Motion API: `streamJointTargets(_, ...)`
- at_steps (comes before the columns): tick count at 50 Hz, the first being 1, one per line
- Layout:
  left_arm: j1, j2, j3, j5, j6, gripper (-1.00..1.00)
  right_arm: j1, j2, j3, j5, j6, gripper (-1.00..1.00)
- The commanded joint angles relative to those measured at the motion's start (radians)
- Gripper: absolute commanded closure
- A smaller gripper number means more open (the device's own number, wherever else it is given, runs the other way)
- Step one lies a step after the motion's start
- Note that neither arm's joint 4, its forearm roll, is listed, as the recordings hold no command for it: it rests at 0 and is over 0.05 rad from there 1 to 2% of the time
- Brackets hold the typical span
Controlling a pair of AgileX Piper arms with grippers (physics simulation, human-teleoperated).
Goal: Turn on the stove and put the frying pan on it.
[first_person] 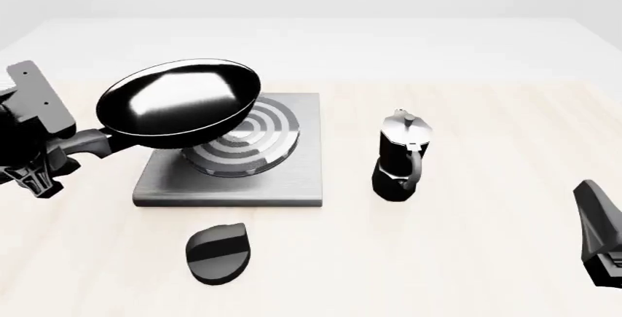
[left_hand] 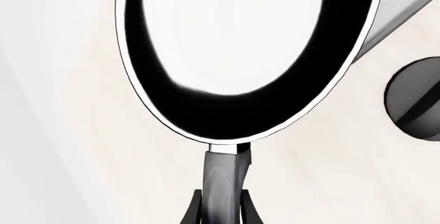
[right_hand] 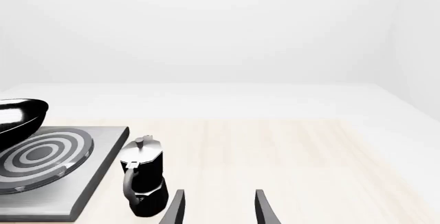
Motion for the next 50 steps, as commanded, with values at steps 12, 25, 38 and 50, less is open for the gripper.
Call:
streamJointTargets(12, -0.143, 0.160, -0.005, -0.163, -0.043, 1.00, 0.000, 0.000, 0.000, 0.000, 0.000, -1.00)
streamJointTargets(25, -0.184, 0.194, -0.010, -0.186, -0.048, 1.00, 0.000, 0.000, 0.000, 0.000, 0.000, -1.00)
streamJointTargets(38, -0.213, 0.235, -0.011, -0.211, -0.061, 1.00, 0.000, 0.000, 0.000, 0.000, 0.000, -1.00)
streamJointTargets(50, -0.217, 0.270, 0.010, -0.255, -0.052, 1.00, 0.000, 0.000, 0.000, 0.000, 0.000, -1.00)
